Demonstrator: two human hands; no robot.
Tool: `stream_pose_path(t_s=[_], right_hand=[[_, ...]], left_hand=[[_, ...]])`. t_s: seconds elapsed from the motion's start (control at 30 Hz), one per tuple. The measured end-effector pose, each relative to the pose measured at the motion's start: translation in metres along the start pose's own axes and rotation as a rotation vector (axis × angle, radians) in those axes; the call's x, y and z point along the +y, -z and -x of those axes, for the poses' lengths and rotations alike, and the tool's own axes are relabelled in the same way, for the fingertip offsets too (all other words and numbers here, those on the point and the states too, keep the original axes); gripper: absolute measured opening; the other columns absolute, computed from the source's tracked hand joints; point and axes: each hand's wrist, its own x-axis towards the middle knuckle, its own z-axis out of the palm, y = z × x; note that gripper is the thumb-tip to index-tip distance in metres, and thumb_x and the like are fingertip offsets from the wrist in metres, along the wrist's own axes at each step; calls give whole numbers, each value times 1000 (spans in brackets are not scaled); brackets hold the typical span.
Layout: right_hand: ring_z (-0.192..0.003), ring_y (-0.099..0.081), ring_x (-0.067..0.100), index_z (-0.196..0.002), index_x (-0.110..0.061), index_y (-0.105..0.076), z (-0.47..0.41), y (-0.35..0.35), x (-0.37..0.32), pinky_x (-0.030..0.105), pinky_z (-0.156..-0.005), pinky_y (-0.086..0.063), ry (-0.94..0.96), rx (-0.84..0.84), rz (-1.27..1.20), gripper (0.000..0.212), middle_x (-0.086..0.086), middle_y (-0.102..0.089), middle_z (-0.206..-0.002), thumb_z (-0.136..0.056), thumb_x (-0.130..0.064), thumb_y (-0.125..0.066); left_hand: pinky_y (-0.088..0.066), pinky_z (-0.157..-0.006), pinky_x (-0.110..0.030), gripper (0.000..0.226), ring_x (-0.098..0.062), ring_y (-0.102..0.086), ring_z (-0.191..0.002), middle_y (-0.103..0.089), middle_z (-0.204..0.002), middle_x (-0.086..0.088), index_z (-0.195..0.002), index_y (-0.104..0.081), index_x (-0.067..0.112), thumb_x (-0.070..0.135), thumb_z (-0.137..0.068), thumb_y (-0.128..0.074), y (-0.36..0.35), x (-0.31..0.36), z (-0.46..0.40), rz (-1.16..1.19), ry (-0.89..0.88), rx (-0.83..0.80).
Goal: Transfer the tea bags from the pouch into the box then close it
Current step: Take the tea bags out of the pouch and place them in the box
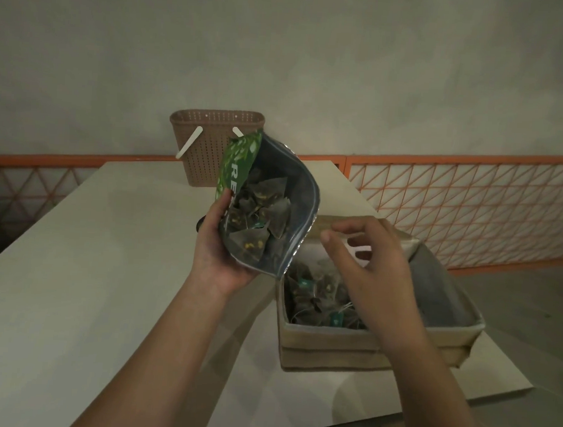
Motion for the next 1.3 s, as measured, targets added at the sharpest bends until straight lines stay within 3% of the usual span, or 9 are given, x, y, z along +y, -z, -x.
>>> stream_pose_path(t_s=[0.13,0.23,0.37,0.47,0.63,0.8,0.93,1.1,1.3], right_hand=[[-115,-46,14,-97,-32,-69,-6,-12,-17,24,-91,-42,126,41,36,12,-7,-47,-116,-85,-33,-72],[-118,-44,23,-113,-31,-70,-16,-26,-23,32,-91,-47,203,15,303,30,3,-46,-128,-84,-38,-72],[-120,-41,29,-135,-29,-53,-28,-45,-36,44,-95,-46,146,-34,704,50,7,-39,-134,-89,-49,-59],[-118,-41,29,-127,-32,-58,-27,-55,-42,43,-89,-44,148,-7,834,40,6,-39,-134,-91,-48,-56],[-111,-44,26,-103,-31,-72,-26,-62,-37,40,-82,-45,164,44,853,22,4,-46,-124,-93,-42,-56],[-100,-51,25,-88,-23,-72,-28,-61,-29,40,-75,-51,232,129,576,12,6,-56,-109,-86,-33,-65],[-98,-53,18,-90,-19,-69,-31,-44,-34,24,-76,-46,268,200,184,10,1,-59,-105,-86,-27,-64],[-80,-60,2,-89,-23,-65,-28,-12,-52,15,-64,-45,123,213,-217,4,-13,-65,-90,-91,-19,-65],[-65,-59,0,-95,-17,-66,-15,13,-37,11,-57,-45,62,203,-252,13,-8,-65,-83,-91,-5,-61]], left_hand=[[-55,-92,-46,61,-37,-65,-118,-62,-141,-15,-142,-61,21,61,-96,-51,-1,0,2,-2,-1,31],[-57,-88,-42,61,-34,-67,-116,-65,-138,-15,-139,-64,19,60,-95,-53,-4,-2,5,14,0,54],[-55,-86,-43,57,-34,-68,-111,-69,-132,-15,-129,-71,18,59,-93,-57,-8,-6,9,11,-17,89],[-53,-89,-45,57,-33,-64,-118,-68,-134,-14,-130,-70,18,59,-94,-55,-8,-5,10,23,-30,109],[-49,-102,-48,60,-34,-56,-133,-65,-137,-17,-132,-69,16,60,-94,-54,-5,-4,12,21,-30,103],[-52,-92,-46,60,-34,-62,-123,-67,-134,-16,-132,-69,18,61,-92,-55,-8,-3,13,25,-19,110],[-59,-84,-43,62,-35,-69,-109,-67,-134,-16,-136,-66,19,62,-93,-54,-6,-3,11,4,-2,91],[-59,-83,-45,64,-36,-67,-111,-63,-139,-16,-141,-61,21,63,-94,-52,-2,-1,6,6,13,42],[-59,-85,-48,63,-38,-65,-116,-61,-142,-16,-144,-59,22,62,-95,-52,1,0,5,63,17,14]])
